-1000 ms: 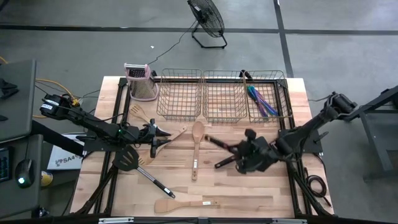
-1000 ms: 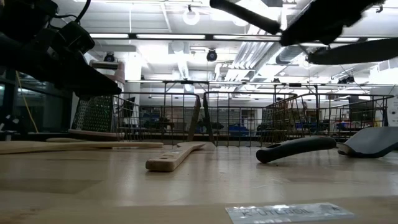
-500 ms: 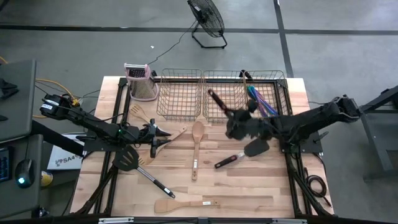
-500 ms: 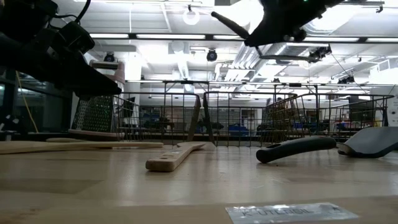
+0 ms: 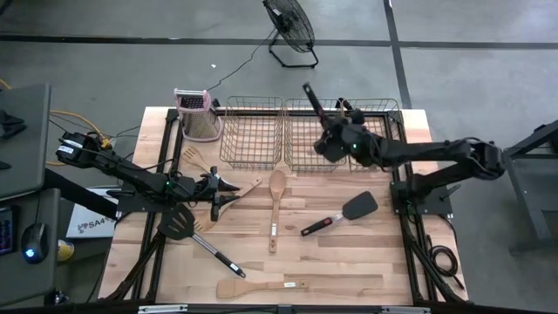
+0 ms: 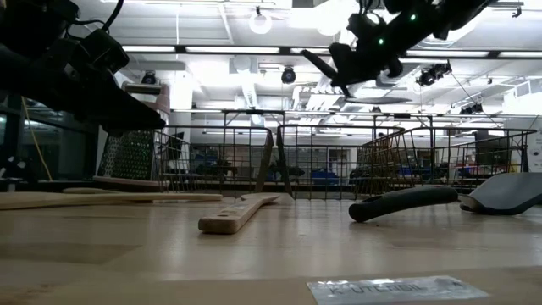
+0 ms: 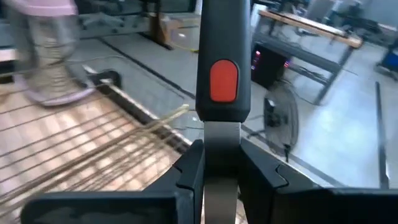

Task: Pick & Place Kitchen Items
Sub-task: Put the bottom black turner spatula into the middle mesh basket

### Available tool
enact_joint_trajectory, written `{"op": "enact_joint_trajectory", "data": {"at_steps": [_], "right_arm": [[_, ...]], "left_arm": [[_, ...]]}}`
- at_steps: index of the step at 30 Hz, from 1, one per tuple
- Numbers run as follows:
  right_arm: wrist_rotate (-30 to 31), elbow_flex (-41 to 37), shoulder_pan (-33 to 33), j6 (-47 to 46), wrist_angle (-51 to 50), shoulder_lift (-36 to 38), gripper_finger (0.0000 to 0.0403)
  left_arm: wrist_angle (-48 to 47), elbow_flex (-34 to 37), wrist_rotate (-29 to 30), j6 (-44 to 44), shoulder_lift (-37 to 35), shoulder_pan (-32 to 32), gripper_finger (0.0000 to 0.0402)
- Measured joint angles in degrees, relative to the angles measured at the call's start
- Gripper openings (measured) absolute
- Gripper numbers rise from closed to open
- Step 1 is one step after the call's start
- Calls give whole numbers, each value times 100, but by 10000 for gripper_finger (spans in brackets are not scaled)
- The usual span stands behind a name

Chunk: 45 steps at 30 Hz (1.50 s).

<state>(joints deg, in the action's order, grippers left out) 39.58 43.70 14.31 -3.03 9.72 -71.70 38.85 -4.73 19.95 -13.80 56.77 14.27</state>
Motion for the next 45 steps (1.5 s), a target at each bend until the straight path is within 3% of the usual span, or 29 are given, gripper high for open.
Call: {"op": "enact_joint_trajectory", "data": {"at_steps": [4, 10, 17, 30, 45], "right_arm": [[-916, 0, 511, -274, 29, -57, 64], [-1679, 67, 1060, -882, 13, -115, 64], [-2147, 339, 1174, -886, 517, -721, 64], [-2022, 345, 1171, -935, 1343, -2146, 64], [-1707, 339, 1169, -1346, 1110, -2538, 65]], "left_arm": [[0, 0, -1, 0, 0, 0, 129], [1, 0, 1, 0, -1, 1, 129], [2, 0, 1, 2, -2, 2, 129], [0, 0, -1, 1, 0, 1, 129], [0, 0, 0, 1, -1, 0, 129]]}}
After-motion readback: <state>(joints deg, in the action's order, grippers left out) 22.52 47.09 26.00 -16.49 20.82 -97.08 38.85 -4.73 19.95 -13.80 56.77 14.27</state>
